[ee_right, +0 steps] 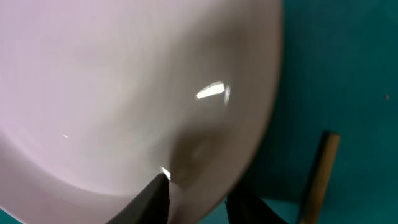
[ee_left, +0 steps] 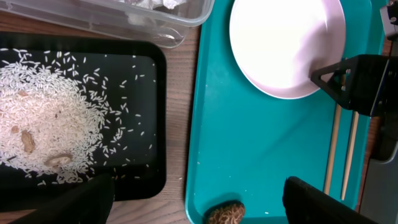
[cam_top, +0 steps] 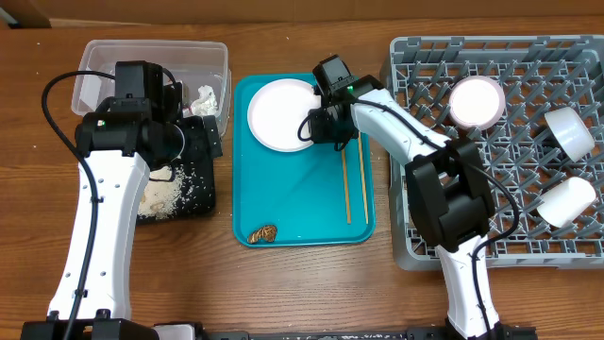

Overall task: Sort waste into correct bins and load items into the dishwasher
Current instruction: 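Reach the right gripper to the pink plate and grasp its edge, then carry the pink plate right and stand it upright in the rack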

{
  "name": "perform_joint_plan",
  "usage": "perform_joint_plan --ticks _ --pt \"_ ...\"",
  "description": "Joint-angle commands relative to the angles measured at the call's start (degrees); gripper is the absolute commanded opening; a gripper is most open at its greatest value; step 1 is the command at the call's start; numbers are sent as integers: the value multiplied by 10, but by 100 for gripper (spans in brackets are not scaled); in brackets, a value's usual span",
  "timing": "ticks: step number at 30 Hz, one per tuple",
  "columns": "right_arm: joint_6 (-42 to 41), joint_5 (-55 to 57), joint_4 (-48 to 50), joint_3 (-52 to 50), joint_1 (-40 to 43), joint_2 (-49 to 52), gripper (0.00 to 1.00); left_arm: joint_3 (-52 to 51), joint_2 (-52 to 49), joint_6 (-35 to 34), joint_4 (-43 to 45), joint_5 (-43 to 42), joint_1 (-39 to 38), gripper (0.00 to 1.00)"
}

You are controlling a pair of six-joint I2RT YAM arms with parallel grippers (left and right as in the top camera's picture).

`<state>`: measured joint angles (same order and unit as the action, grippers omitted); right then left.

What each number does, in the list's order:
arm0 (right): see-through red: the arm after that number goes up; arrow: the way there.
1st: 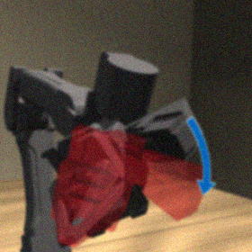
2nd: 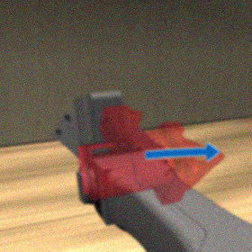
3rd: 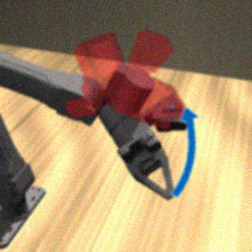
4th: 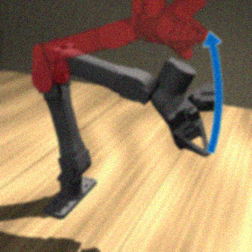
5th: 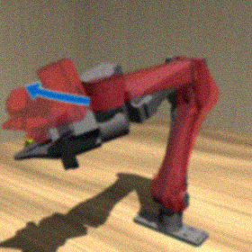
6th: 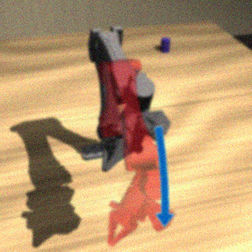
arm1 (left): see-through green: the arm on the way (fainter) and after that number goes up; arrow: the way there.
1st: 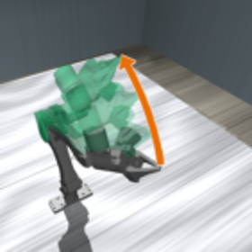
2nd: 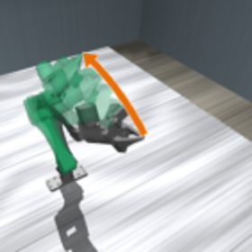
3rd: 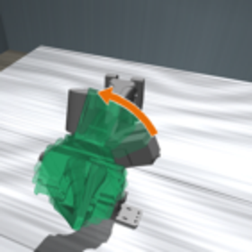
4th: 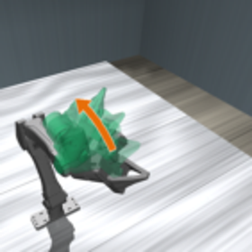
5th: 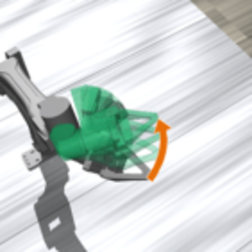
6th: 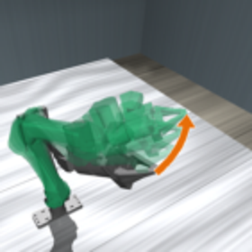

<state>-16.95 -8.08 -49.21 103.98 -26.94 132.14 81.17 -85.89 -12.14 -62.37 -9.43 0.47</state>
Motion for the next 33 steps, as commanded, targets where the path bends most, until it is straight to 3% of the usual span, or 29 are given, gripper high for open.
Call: perform_joint_plan --ticks 1,5,19,24,33 --pt "-7 5 -9 -1 -3 8 22 11 -1 -12 2 -7 -1 88" --pt "-8 5 -49 5 6 7 4 11 -1 -12 2 -7 -1 89" --pt "11 27 -260 218 91 -56 4 11 -1 -12 0 -7 -1 88" --pt "20 153 -292 252 123 -123 4 11 -1 -12 1 -7 -1 88" --pt "-29 539 -316 252 153 -179 4 11 -1 -12 2 -7 -1 88"
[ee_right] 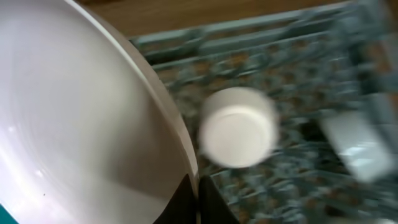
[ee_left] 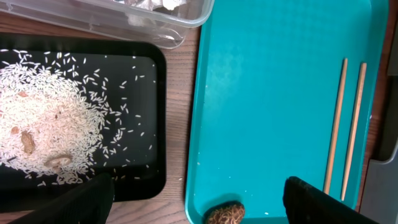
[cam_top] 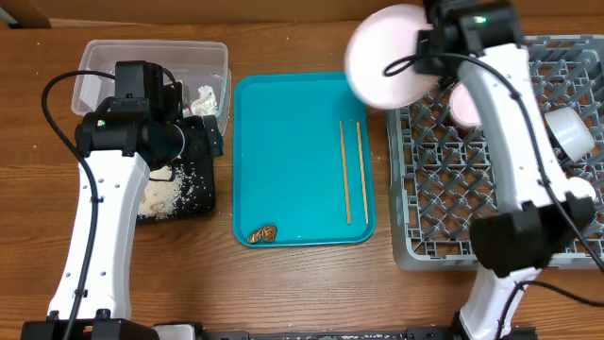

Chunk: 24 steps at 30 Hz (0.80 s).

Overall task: Sort waste into correct bins and load items into the dishwasher
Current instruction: 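Carry the pink plate right and stand it upright in the rack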

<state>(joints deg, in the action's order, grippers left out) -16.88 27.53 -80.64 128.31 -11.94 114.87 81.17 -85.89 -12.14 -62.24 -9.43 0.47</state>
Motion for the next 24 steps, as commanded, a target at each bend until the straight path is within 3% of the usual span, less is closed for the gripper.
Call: perform_joint_plan --ticks 1,15,24 --pt "-38 215 -2 6 4 -6 4 11 -1 -12 1 -7 -1 88" --pt "-106 283 44 -106 28 -1 4 11 -1 -7 -5 -7 -1 89" --pt "-123 188 83 -210 25 0 4 11 -1 -7 -5 -7 -1 88"
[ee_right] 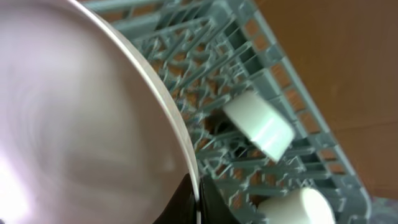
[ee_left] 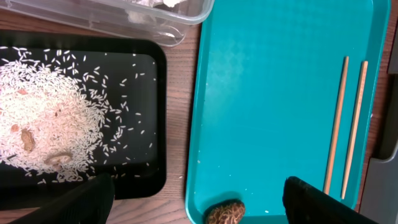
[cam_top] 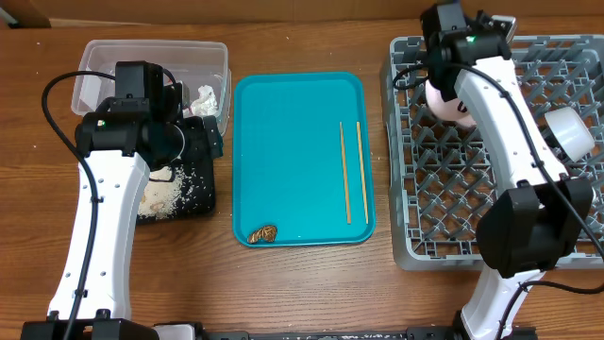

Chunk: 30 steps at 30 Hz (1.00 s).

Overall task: Sort waste into correct bins and load items into the dishwasher
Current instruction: 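Carry the pink plate right and stand it upright in the rack, then move the right gripper back to the chopsticks on the teal tray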

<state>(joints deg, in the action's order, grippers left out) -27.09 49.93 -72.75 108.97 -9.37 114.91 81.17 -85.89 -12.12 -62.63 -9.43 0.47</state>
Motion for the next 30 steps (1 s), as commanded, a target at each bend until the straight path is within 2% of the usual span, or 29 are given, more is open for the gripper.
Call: perform_joint_plan --ticks 1,8,9,10,13,16,18,19,22,26,30 --pt "-21 -47 3 -19 -1 -1 4 11 -1 -8 -1 -7 -1 88" --pt "-21 -100 -8 -16 -12 -5 4 11 -1 -8 -1 -7 -1 88" --pt "-21 -110 -9 -16 -15 -8 8 11 -1 -8 -1 -7 -1 88" --pt "-21 -118 -9 -16 -17 -13 17 11 -1 -8 -1 -7 -1 88" --pt "-43 -126 -10 -9 -18 -35 57 11 -1 -8 -1 -7 -1 88" --pt "-51 -147 -7 7 -18 -66 75 11 -1 -8 -1 -7 -1 88" --pt "-51 -172 1 20 -18 -92 94 11 -1 -8 -1 -7 -1 88" --pt "-50 -186 5 23 -18 -104 100 11 -1 -8 -1 -7 -1 88" --pt "-8 -273 23 27 -18 -133 100 11 -1 -8 -1 -7 -1 88" --pt "83 -467 22 25 -19 -139 100 11 -1 -8 1 -7 -1 88" --pt "93 -560 -9 2 -22 -117 94 11 -1 -8 1 -7 -1 88"
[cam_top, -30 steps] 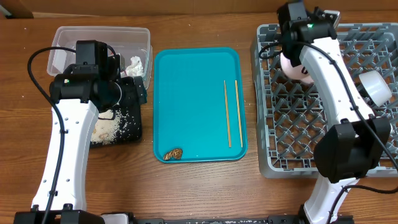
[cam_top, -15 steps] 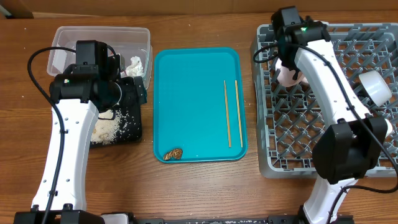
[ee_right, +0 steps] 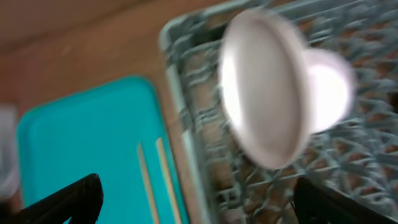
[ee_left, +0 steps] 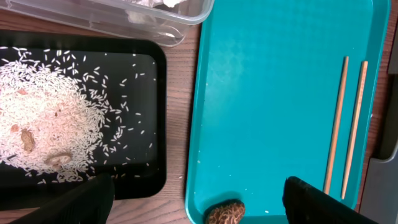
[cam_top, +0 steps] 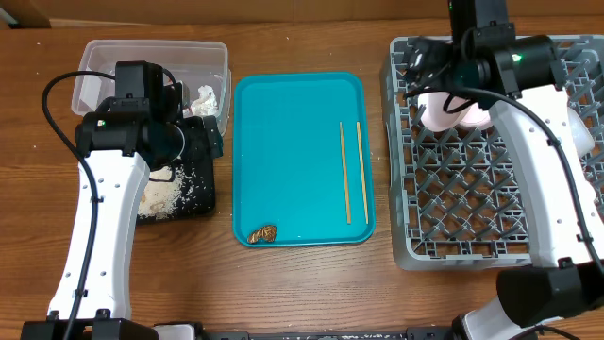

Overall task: Sort waste into correct bins and load items into the dishwasher
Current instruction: 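Move the right gripper back to the chopsticks on the teal tray, then lower the right gripper and grasp the wooden chopsticks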

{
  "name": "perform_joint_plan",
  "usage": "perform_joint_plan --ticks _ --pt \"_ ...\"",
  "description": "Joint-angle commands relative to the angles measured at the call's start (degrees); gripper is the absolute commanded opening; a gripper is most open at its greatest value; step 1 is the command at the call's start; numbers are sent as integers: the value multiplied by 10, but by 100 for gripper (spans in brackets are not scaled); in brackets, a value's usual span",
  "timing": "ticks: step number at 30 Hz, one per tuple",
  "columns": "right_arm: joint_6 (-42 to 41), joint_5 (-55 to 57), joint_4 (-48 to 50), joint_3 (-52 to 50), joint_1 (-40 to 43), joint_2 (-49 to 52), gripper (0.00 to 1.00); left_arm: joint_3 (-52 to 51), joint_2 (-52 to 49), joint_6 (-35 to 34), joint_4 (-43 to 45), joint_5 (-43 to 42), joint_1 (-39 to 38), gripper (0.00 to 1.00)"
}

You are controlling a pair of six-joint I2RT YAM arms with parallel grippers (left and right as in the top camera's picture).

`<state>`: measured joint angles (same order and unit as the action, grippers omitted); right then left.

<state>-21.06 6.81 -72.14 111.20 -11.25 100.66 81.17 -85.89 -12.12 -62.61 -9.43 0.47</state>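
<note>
A white plate [ee_right: 264, 93] stands on edge in the grey dishwasher rack [cam_top: 491, 208], against a white bowl [ee_right: 326, 93]; in the overhead view the plate [cam_top: 436, 111] is at the rack's back left. My right gripper [ee_right: 199, 205] hangs open above and clear of it, nothing between its fingers. Two wooden chopsticks [cam_top: 352, 172] and a brown food scrap [cam_top: 263, 232] lie on the teal tray [cam_top: 293, 142]. My left gripper [ee_left: 199, 205] is open over the tray's left edge, the scrap [ee_left: 225, 213] just ahead of it.
A black tray of spilled rice [ee_left: 81, 118] lies left of the teal tray. Behind it is a clear plastic bin [cam_top: 151, 57] with crumpled tissue [cam_top: 204, 97]. A white cup [cam_top: 580, 132] lies at the rack's right side.
My right gripper has let go of the plate, opened, and drawn back from it. The plate now stands by itself in the rack. The left arm has not moved.
My right gripper was closing on the plate's rim on the teal tray. Then it held the plate in the air by the rack's back left corner, then down among the rack's prongs. Now the plate stands there, released. The left arm stayed put throughout.
</note>
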Motion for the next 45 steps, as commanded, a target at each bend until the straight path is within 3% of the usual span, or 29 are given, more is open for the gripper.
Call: perform_joint_plan --ticks 1,12,20,24,45 --pt "33 -134 -17 -33 -6 30 94 11 -1 -8 1 -7 -1 88" --pt "33 -136 73 -219 -112 37 90 11 -1 -8 0 -7 -1 88" --pt "31 -136 173 -315 -153 46 82 11 -1 -8 0 -7 -1 88" --pt "29 -133 206 -335 -154 66 74 11 -1 -8 0 -7 -1 88" --pt "-17 -165 217 -340 -187 146 64 10 -1 -8 -2 -7 -1 88"
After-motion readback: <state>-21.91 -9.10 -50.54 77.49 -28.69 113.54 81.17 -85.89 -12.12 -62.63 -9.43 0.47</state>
